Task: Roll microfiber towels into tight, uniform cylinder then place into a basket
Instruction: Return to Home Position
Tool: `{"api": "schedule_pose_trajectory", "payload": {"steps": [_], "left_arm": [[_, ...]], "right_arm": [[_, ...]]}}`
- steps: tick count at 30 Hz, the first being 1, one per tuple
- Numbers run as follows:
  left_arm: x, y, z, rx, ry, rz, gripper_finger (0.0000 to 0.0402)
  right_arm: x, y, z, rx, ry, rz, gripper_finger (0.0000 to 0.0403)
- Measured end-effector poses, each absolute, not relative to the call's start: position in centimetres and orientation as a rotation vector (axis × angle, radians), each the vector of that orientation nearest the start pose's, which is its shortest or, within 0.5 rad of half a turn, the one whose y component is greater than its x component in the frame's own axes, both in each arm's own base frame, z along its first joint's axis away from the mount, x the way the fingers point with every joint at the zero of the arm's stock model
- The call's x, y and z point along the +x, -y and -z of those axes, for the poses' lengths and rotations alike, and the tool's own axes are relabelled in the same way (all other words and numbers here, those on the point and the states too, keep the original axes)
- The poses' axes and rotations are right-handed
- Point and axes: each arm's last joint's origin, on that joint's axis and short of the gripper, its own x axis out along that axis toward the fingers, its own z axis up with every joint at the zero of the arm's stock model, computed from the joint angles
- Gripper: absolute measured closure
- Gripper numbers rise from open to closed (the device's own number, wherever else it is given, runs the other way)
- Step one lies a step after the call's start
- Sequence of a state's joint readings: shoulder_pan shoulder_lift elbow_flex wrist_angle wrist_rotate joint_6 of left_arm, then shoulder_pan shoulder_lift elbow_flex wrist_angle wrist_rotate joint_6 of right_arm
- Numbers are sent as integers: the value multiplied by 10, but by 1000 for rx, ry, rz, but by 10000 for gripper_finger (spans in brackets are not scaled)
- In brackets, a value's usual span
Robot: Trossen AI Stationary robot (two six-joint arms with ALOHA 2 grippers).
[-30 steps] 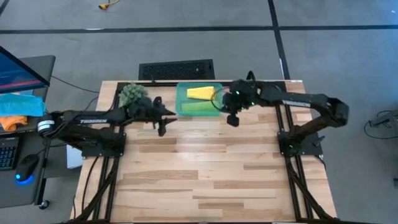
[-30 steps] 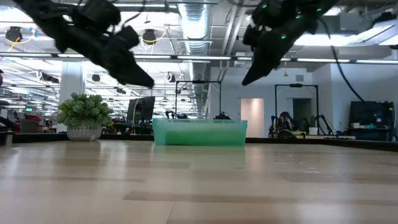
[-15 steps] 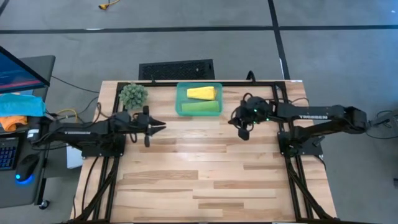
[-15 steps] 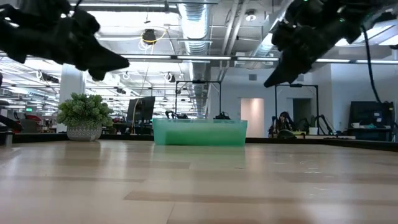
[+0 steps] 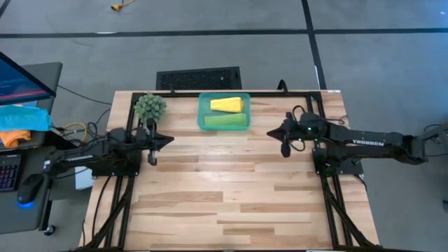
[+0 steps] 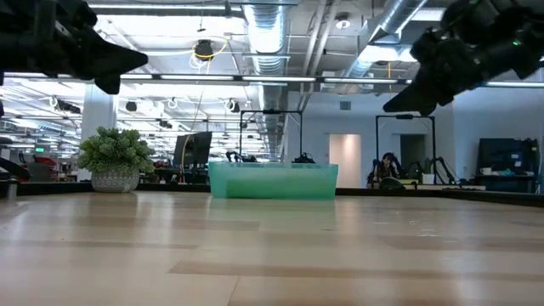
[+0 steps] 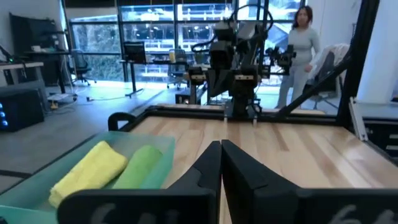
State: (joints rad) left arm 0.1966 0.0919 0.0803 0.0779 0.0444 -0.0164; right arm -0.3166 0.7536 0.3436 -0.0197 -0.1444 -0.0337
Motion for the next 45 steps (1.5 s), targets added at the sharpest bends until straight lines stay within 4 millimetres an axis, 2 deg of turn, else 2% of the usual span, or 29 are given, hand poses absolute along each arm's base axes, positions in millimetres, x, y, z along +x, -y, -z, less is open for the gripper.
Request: {"api": "schedule_pose_trajectory", "payload": {"steps": [3,8,10,16,18,31,45], "left_arm": [[91,-17,-191,-9,87,-151,401],[96,-17,-177,-10,106,-117,401],[97,-17,-172,-16,56,-117,401],[96,-17,-171,1,44,-117,401],[96,-17,-171,3,45,-118,401],[96,-17,-170,6,39,-134,401],[96,-17,-169,2,37,-137,401]], "right_arm": [[150,44,-195,75,-339,168,376],[144,38,-186,66,-172,142,374],[143,36,-181,55,-126,125,374],[137,28,-166,47,-1,80,376],[136,25,-168,50,39,63,375],[137,20,-169,80,50,41,376],[137,20,-160,86,-39,43,374]]}}
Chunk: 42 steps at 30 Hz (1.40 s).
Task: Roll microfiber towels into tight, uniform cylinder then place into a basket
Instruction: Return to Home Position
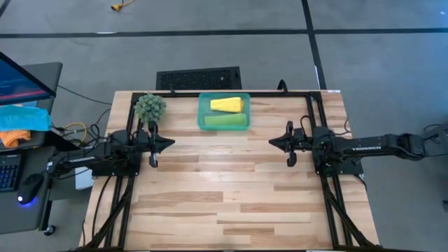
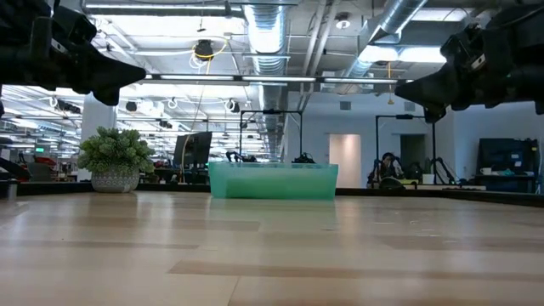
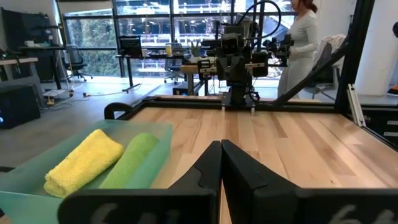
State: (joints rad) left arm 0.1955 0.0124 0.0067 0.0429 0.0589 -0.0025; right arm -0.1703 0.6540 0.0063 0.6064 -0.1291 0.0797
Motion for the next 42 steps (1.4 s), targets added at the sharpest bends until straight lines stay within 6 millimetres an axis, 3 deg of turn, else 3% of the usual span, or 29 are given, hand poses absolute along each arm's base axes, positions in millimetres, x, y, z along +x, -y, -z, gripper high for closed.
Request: {"api": "schedule_pose_trajectory", "payload": {"steps": [20,42], "left_arm": [[96,-17,-169,1,37,-136,400],[96,-17,-169,1,37,-136,400]], "right_arm": [[136,20,-147,106,-175,48,374],[136,20,-147,106,-174,48,374]]}}
